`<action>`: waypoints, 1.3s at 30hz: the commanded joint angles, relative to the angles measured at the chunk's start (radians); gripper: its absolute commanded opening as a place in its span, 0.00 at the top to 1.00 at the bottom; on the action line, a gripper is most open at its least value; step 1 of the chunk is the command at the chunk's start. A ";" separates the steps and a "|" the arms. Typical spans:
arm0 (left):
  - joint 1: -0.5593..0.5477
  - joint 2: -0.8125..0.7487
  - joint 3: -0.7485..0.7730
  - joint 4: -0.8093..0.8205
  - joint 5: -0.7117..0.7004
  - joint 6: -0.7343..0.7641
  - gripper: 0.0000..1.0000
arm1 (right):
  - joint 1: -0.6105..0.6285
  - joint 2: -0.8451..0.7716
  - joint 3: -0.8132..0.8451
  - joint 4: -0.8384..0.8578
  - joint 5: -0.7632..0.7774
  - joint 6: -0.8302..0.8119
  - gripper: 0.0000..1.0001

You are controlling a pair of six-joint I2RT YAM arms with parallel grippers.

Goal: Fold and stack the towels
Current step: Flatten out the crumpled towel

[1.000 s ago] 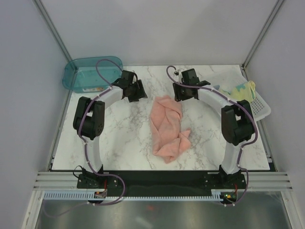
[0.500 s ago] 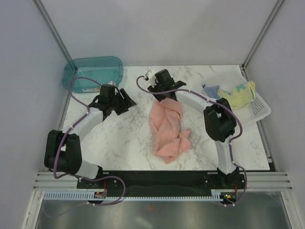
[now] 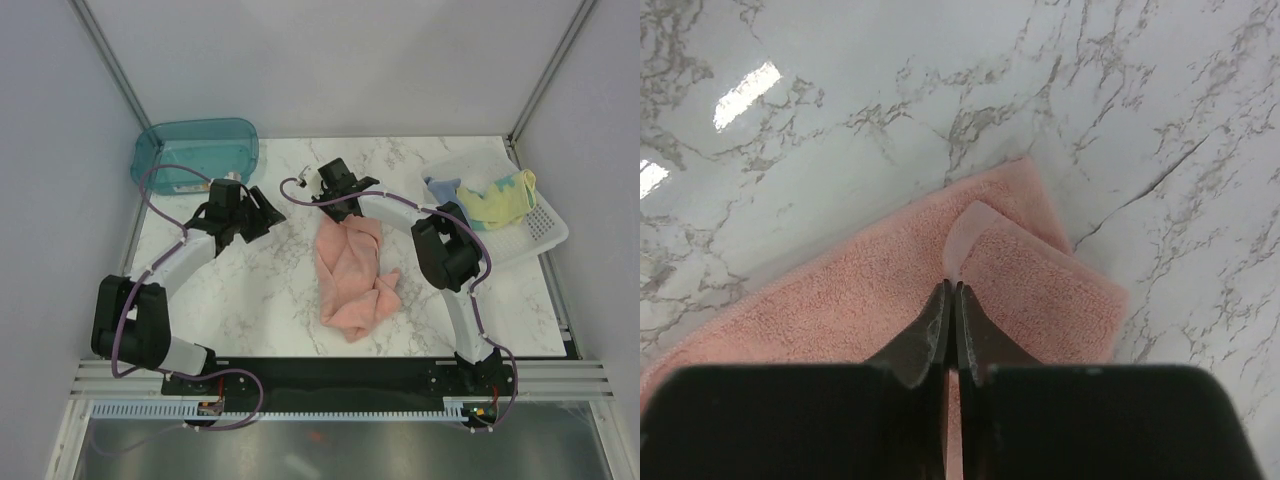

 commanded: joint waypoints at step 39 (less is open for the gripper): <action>-0.218 0.956 0.968 -0.188 0.019 0.294 0.39 | -0.346 -0.676 -0.687 0.458 -0.264 0.299 1.00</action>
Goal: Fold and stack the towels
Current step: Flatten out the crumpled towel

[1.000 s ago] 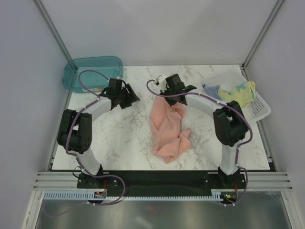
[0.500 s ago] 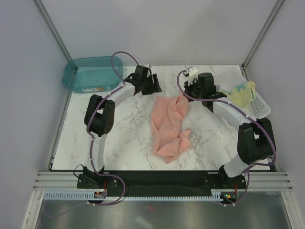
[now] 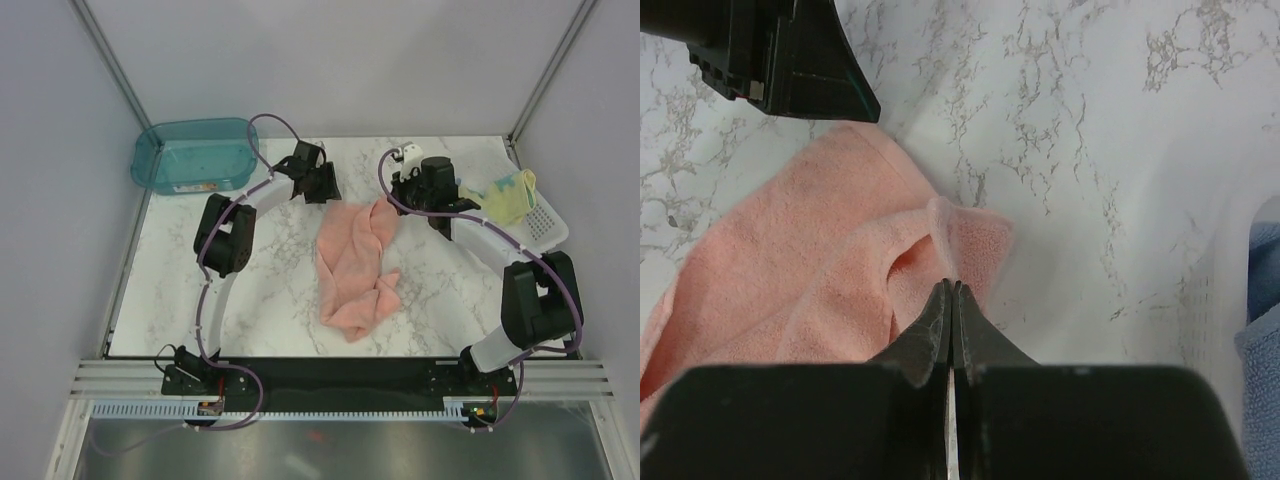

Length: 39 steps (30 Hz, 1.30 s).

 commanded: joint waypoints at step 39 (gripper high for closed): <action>0.058 -0.596 -0.621 0.025 0.006 -0.008 0.98 | 0.203 0.211 0.387 -0.314 0.423 0.687 0.46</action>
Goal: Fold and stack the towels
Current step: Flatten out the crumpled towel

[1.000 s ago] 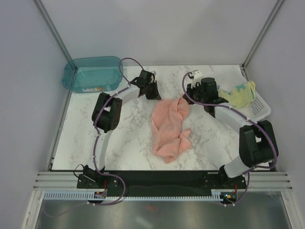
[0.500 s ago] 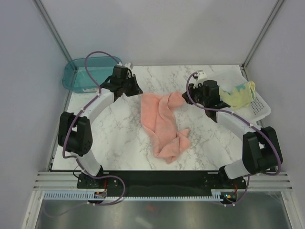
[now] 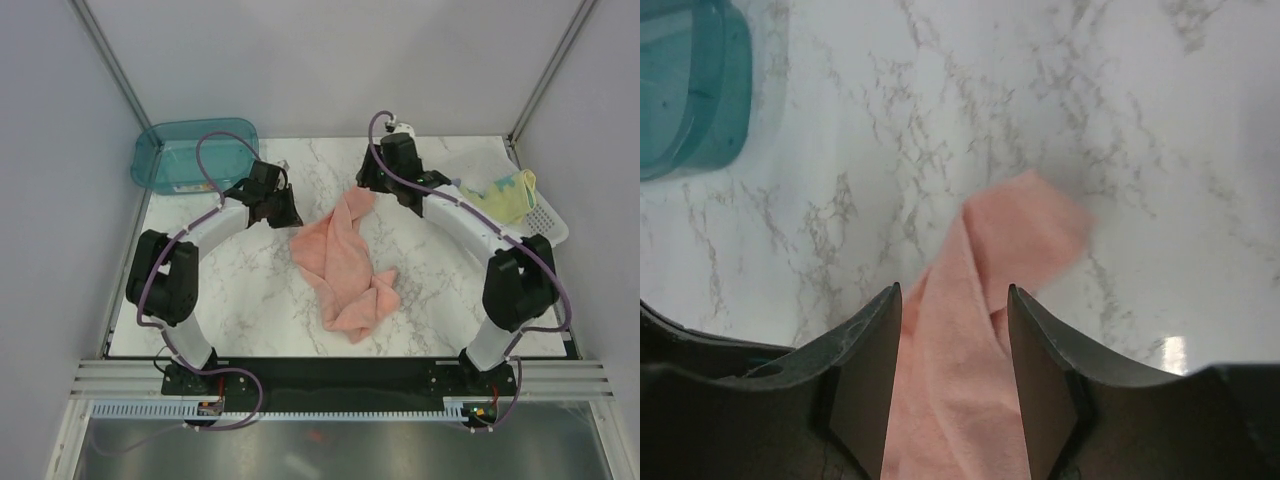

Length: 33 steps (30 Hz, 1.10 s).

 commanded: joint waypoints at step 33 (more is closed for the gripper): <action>0.010 0.007 0.047 0.015 -0.108 -0.065 0.98 | 0.029 0.401 0.144 0.032 -0.310 -0.093 0.53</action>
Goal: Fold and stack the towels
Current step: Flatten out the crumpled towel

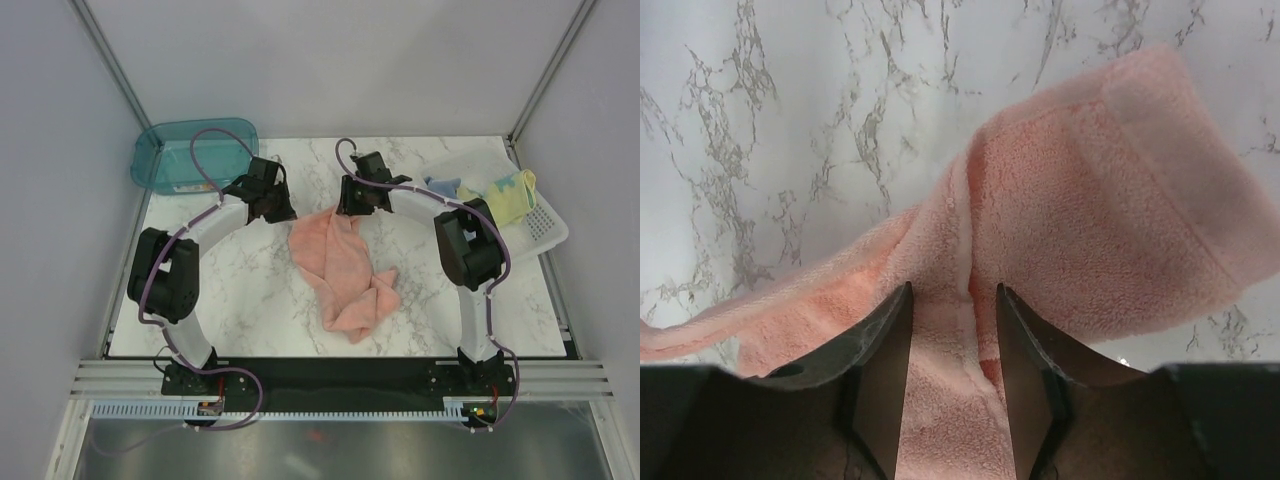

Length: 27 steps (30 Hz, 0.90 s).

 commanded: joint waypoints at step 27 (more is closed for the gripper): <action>0.002 -0.116 -0.053 -0.069 -0.185 -0.010 0.98 | -0.076 -0.672 -0.661 -0.103 0.154 0.084 0.96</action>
